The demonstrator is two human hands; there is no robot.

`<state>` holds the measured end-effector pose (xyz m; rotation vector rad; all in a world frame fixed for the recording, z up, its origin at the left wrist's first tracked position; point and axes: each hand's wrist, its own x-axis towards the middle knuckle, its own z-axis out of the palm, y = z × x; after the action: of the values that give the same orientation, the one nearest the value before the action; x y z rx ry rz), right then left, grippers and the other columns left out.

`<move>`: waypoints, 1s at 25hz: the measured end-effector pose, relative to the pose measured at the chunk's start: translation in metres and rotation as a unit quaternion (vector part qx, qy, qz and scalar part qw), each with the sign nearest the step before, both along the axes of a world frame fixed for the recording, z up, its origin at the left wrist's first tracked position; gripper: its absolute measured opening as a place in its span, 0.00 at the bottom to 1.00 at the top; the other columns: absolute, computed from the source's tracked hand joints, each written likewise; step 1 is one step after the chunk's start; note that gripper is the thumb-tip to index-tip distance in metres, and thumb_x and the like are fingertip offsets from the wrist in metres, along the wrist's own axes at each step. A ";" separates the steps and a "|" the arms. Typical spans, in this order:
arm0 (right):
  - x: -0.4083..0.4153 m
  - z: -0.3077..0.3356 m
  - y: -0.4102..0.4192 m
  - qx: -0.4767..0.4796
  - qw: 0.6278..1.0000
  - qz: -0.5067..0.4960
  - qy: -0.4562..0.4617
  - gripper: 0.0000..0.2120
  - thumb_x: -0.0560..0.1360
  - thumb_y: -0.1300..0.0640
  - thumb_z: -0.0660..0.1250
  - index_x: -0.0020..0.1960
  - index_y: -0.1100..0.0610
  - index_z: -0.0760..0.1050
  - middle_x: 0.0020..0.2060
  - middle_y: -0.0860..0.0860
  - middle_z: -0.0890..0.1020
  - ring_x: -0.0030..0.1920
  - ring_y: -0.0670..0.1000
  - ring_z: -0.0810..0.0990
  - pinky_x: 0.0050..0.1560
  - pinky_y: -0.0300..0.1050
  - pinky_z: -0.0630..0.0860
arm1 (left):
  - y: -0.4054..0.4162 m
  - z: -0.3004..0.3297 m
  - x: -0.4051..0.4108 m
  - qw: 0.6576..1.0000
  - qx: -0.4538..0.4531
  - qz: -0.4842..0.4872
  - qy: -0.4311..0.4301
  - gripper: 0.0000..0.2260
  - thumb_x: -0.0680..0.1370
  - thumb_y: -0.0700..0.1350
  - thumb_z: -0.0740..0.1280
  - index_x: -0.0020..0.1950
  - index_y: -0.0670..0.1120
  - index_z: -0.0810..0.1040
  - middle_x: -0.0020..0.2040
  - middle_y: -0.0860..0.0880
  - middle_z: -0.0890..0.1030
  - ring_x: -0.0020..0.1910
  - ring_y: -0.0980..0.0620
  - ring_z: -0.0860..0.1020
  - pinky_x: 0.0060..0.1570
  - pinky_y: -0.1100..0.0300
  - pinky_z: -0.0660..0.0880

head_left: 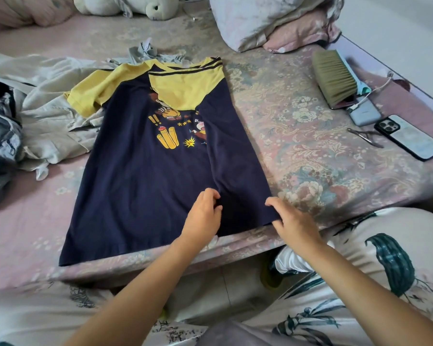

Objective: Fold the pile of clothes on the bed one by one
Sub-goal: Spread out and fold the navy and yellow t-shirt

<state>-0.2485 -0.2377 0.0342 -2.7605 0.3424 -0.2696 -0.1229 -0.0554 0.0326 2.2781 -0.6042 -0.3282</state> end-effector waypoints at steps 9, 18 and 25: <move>-0.002 0.005 -0.005 0.147 0.981 -0.055 0.112 0.11 0.76 0.64 0.61 0.49 0.51 0.62 0.30 0.51 0.68 0.28 0.53 0.66 0.31 0.48 0.60 | 0.051 -0.027 0.006 0.849 0.123 -0.254 -0.447 0.12 0.63 0.39 0.79 0.35 0.45 0.76 0.33 0.50 0.72 0.28 0.52 0.70 0.23 0.61 0.68; 0.000 0.014 -0.005 0.146 0.985 -0.050 0.077 0.07 0.78 0.56 0.62 0.48 0.55 0.63 0.30 0.49 0.68 0.31 0.53 0.69 0.32 0.48 0.62 | 0.018 -0.030 -0.015 0.875 0.091 -0.148 -0.452 0.23 0.66 0.59 0.71 0.48 0.42 0.71 0.35 0.49 0.73 0.30 0.51 0.72 0.21 0.61 0.69; 0.001 0.016 -0.005 0.126 0.989 -0.037 0.063 0.07 0.77 0.57 0.62 0.48 0.55 0.63 0.30 0.49 0.67 0.31 0.55 0.68 0.32 0.49 0.62 | -0.015 -0.015 -0.030 0.879 0.059 -0.122 -0.457 0.13 0.71 0.53 0.68 0.40 0.44 0.74 0.33 0.50 0.72 0.29 0.52 0.71 0.23 0.61 0.65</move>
<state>-0.2478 -0.2423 0.0500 -2.5237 0.4779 -0.0647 -0.1528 -0.0701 0.0178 2.3923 -1.3722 0.6744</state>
